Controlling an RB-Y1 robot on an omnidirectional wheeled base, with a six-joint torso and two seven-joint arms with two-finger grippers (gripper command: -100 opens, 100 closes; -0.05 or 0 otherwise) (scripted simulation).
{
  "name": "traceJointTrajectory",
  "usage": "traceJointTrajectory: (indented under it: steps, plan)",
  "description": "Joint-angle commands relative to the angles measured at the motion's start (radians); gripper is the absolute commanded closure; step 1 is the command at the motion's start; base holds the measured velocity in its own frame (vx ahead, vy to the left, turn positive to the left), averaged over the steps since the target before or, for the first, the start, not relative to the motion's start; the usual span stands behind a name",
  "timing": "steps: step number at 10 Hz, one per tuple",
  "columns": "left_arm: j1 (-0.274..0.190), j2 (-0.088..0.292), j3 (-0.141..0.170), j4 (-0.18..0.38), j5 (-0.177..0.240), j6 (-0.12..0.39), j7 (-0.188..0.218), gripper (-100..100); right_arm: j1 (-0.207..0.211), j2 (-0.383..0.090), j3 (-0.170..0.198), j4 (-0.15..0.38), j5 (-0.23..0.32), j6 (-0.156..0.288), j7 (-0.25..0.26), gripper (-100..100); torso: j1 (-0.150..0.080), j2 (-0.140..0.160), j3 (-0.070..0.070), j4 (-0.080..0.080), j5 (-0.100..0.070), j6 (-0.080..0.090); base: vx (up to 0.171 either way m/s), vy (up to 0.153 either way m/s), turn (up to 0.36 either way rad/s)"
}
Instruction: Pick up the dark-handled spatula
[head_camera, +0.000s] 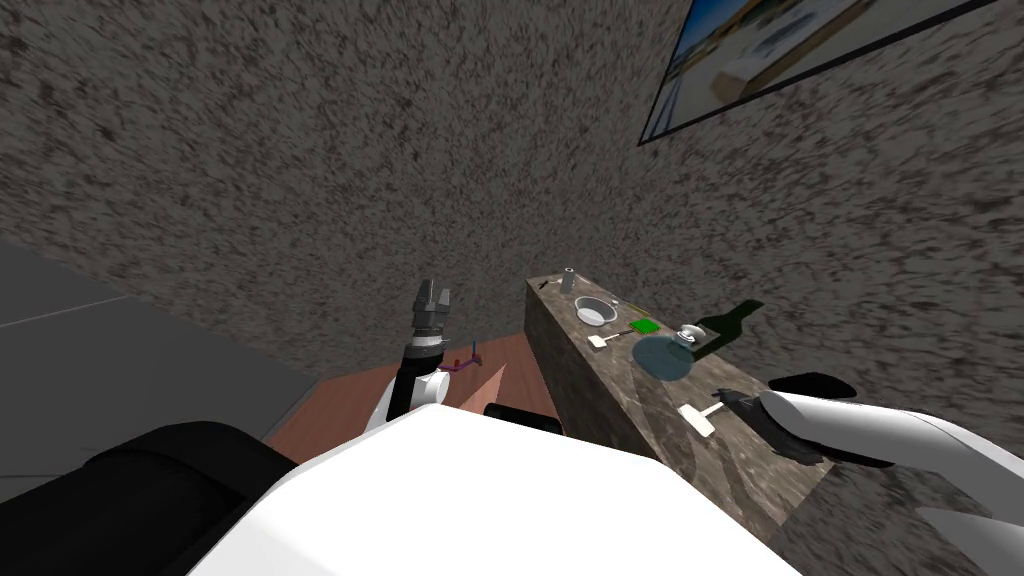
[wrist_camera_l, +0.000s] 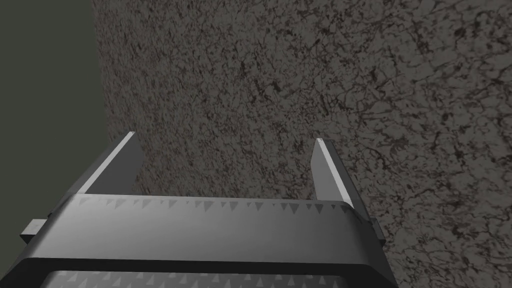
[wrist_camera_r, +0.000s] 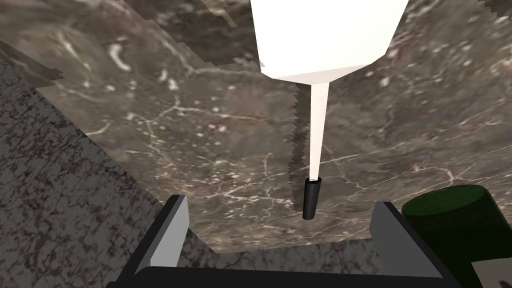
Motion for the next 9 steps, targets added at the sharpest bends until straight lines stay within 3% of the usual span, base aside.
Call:
traceJointTrajectory:
  steps: [1, 6, 8, 9]
  plan:
    - [0.0, 0.0, 0.0, 0.0, 0.0, 0.0, 0.0, 0, -0.005, -0.004, 0.009, 0.011, -0.036, 0.044, 0.012, -100, 0.0, 0.0, 0.0, 0.0, 0.0, 0.0, -0.049, -0.109, 0.283]
    - [0.0, 0.0, 0.0, 0.0, 0.0, 0.0, 0.0, 0, -0.024, -0.012, 0.036, 0.028, -0.118, 0.158, 0.031, -100, 0.003, -0.001, 0.0, 0.0, 0.001, 0.001, -0.051, -0.085, 0.245]
    - [0.0, 0.0, 0.0, 0.0, 0.0, 0.0, 0.0, 0, -0.027, -0.012, 0.038, 0.031, -0.118, 0.158, 0.031, -100, 0.001, -0.001, -0.001, 0.0, 0.0, 0.001, -0.031, -0.062, 0.115]
    - [0.0, 0.0, 0.0, 0.0, 0.0, 0.0, 0.0, 0, -0.028, -0.012, 0.039, 0.032, -0.119, 0.161, 0.032, 0, 0.004, -0.003, -0.001, 0.0, 0.001, 0.002, -0.003, -0.007, -0.005]
